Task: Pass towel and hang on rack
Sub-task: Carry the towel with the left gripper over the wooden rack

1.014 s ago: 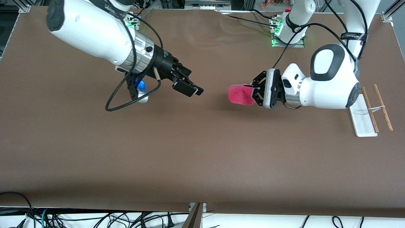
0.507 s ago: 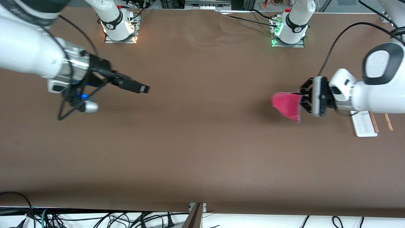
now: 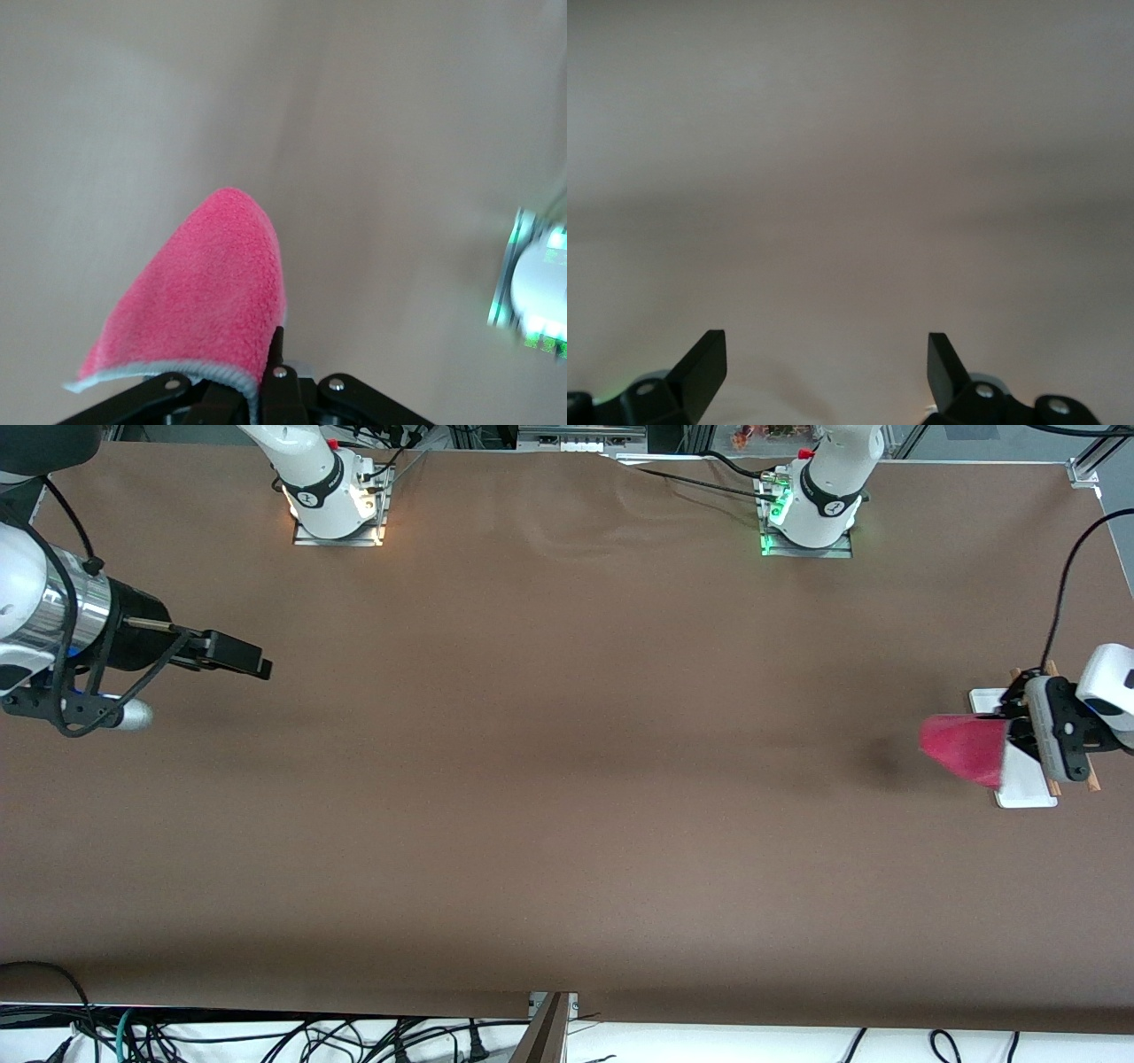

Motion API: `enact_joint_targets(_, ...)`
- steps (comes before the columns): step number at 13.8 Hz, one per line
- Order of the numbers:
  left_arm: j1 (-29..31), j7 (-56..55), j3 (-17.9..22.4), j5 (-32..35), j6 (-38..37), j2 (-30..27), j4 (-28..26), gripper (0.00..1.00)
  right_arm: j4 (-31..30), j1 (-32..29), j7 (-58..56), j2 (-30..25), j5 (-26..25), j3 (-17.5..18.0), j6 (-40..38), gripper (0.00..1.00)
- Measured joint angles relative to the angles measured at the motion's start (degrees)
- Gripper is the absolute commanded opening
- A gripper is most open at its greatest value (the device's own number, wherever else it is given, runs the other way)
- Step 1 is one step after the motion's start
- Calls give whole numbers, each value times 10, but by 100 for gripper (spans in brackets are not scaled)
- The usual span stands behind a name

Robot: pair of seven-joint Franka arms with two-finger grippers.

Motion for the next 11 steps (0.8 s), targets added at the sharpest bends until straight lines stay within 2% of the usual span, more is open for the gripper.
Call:
enact_joint_targets(3,3,102,9,82,-5,6,2,0,-138,0,-83,-76,-17,-39,92,100)
enact_joint_targets(6,5,233,37,146,-24,21,2,0,-257,0,-108,-144,-25,-49,160,100)
enact_joint_targets(8,7,309,59,179,-25,44,2,0,-281,0,-111,-162,-32,-49,170,100)
enact_joint_targets(11,10,385,100,193,-38,55,8,0,-281,0,-114,-167,-34,-51,174,100)
